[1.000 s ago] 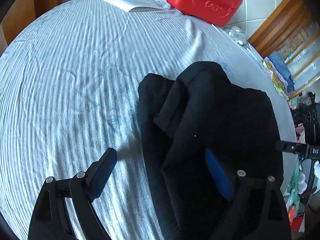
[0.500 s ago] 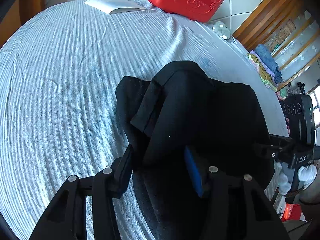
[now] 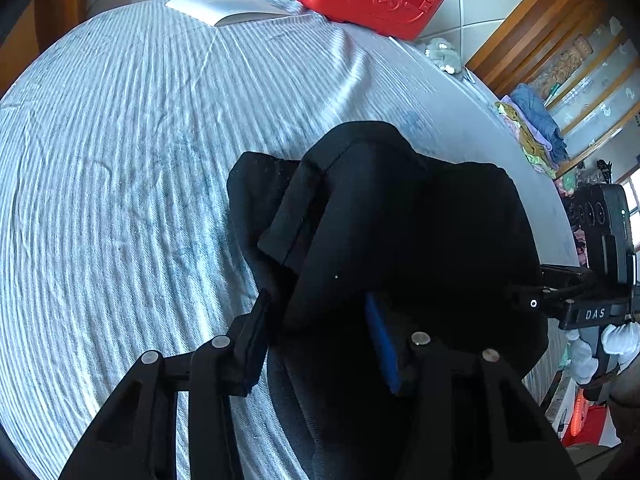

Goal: Fold clothes

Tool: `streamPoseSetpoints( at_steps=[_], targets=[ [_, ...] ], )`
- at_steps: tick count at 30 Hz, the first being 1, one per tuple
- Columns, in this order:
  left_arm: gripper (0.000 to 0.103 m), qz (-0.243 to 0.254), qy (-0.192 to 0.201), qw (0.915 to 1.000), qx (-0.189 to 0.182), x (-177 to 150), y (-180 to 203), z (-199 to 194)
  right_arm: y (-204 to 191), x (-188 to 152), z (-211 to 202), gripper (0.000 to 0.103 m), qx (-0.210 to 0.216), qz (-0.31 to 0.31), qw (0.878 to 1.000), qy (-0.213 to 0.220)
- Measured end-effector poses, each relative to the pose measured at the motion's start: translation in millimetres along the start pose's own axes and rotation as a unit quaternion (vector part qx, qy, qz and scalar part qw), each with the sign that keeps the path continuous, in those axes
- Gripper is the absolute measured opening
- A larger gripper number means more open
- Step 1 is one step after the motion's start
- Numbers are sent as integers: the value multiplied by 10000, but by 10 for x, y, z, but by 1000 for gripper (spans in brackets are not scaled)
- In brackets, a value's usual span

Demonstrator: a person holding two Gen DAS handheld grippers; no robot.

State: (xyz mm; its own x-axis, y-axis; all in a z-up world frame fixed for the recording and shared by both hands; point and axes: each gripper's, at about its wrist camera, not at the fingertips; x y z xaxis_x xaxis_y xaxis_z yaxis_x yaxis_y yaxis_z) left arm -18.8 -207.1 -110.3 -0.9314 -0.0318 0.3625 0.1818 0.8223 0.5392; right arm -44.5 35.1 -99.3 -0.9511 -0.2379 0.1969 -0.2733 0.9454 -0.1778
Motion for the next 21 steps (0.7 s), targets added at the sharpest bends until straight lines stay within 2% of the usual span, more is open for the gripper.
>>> streamPoseSetpoints(
  at_steps=[1,2,4,6,8,10,12,15,19,21],
  targets=[
    [46,-6,2,10000,5,-3,-1,-2,-53,-4,22,95,66,-81,9999,36],
    [46,-27,7,10000,-9,-5,-9,-7,-103,-12,42,101,71,-158,9998,64],
    [46,-91,-11,10000,-27,2,-26,-14,-238,-18,74,103,-274,-383,9989,57],
    [46,-73,-44,10000,13,11,-17,-16,-225,-16,71,102,-300,-251,9992,68],
    [45,-98,-16,9999,-26,2,-28,-28,-126,-18,25,88,-276,-16,9996,67],
    [42,-134,36,9999,-79,-8,-37,-44,-9,-27,-14,71,-80,213,9997,29],
    [38,-101,117,9999,-50,-23,-1,-78,85,-37,-53,62,148,403,9991,-17],
    [33,58,217,9997,4,-59,49,-144,88,-79,-138,61,531,344,9980,15],
    [33,-207,228,9992,-249,-40,-98,-120,248,-76,17,55,858,574,9945,-195],
    [28,12,340,9993,-152,-32,15,-196,273,-89,-27,52,1044,688,9920,-177]
  ],
)
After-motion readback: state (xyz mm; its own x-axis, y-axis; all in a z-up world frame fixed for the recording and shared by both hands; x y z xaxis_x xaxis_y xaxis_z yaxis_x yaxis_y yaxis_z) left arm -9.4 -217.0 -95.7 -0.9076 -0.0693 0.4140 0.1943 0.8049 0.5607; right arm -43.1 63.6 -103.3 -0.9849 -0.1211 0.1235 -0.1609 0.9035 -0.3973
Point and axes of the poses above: each gripper's, at about its wrist camera, not at the fingertips, and z roughly the way its jaws point, y to its right, x to its top, and after that the axes turned 14 degrees about -x, right-handed
